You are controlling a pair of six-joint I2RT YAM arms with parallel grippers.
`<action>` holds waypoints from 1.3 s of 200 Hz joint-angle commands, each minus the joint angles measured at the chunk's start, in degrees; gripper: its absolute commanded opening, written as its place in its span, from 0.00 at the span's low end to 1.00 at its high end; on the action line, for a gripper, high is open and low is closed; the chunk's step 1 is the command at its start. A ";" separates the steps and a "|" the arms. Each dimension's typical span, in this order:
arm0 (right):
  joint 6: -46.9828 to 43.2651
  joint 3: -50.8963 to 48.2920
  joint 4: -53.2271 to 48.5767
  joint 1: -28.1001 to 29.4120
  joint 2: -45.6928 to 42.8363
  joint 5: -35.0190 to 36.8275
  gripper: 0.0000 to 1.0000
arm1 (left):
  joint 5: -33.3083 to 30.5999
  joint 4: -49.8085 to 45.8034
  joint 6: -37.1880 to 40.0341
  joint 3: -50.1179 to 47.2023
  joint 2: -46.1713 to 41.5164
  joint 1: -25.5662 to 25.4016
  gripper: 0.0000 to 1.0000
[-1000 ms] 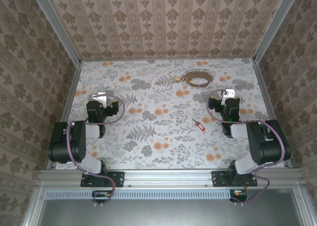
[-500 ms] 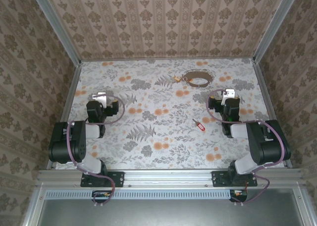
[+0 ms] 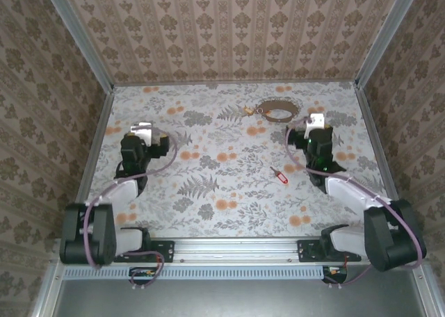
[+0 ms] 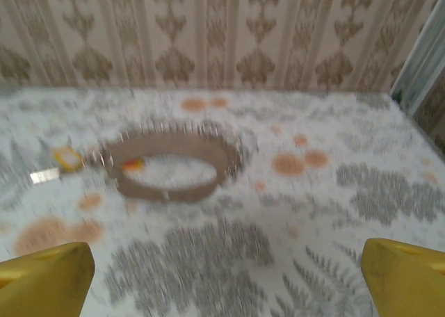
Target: Put the keys on the keyring
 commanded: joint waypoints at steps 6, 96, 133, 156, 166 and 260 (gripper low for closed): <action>3.80 17.24 -27.51 0.00 5.03 -2.79 1.00 | -5.65 -17.71 -9.00 3.25 -9.69 -5.49 1.00; 1.05 66.35 -57.27 -1.38 50.63 -27.28 1.00 | 17.97 -22.84 -24.17 12.43 1.08 -10.69 1.00; 0.13 74.78 -60.40 -1.43 57.80 -25.88 1.00 | 19.79 -20.98 -22.62 13.24 5.67 -12.31 1.00; -0.42 80.57 -63.64 -1.53 62.45 -26.01 1.00 | 20.61 -21.15 -21.82 14.03 6.58 -12.31 1.00; -0.43 83.21 -65.26 -1.64 64.53 -26.35 1.00 | 20.66 -21.23 -21.38 14.26 6.46 -12.31 1.00; -0.38 94.73 -75.19 -1.18 73.70 -29.11 1.00 | 21.84 -17.91 -20.93 12.02 4.01 -12.22 1.00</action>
